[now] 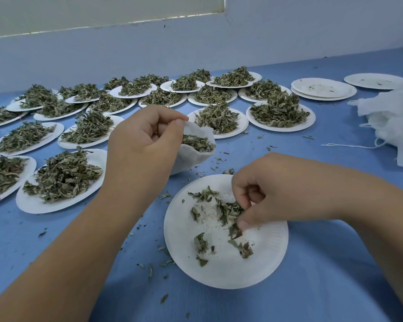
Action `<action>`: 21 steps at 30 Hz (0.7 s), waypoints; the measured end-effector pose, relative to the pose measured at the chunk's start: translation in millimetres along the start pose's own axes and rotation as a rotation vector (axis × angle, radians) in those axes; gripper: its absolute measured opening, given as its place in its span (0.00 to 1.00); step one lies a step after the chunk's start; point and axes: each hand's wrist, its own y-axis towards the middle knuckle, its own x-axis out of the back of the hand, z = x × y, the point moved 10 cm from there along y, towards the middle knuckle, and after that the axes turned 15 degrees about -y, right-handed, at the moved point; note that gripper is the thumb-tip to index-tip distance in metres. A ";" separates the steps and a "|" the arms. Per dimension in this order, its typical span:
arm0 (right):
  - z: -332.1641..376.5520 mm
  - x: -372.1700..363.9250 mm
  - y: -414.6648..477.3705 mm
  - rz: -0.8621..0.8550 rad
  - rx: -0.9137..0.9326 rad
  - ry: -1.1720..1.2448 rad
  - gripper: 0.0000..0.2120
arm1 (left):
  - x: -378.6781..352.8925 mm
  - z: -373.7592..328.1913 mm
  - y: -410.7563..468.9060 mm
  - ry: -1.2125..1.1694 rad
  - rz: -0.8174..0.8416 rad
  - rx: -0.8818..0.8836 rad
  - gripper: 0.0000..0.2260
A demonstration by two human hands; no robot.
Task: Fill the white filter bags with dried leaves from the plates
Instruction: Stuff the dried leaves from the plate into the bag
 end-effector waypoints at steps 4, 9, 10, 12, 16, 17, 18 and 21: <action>4.8 13.3 1.5 -0.118 0.063 0.108 0.20 | 1.2 -0.1 0.5 -0.009 -0.009 0.000 0.08; 32.6 -4.2 2.5 -0.062 0.201 0.023 0.39 | 1.4 0.2 0.5 -0.025 -0.016 0.007 0.09; 36.0 -7.9 3.0 -0.053 0.211 -0.002 0.39 | 1.8 0.5 0.6 -0.027 -0.019 0.009 0.09; 40.3 -10.6 3.0 -0.054 0.229 -0.027 0.37 | 2.3 0.4 0.8 -0.017 -0.018 0.006 0.09; 37.9 -5.3 2.9 -0.068 0.210 -0.008 0.29 | 4.3 -0.2 1.5 -0.019 -0.024 0.003 0.08; 37.7 -3.3 3.2 -0.086 0.208 0.000 0.27 | 4.7 -0.3 1.7 -0.019 -0.026 0.003 0.08; 38.8 -1.6 3.7 -0.106 0.209 0.008 0.26 | 4.7 -0.8 1.8 -0.019 -0.026 0.002 0.08; 48.5 -3.0 3.3 -0.126 0.231 0.010 0.29 | 3.2 -2.8 1.2 -0.021 -0.018 -0.007 0.09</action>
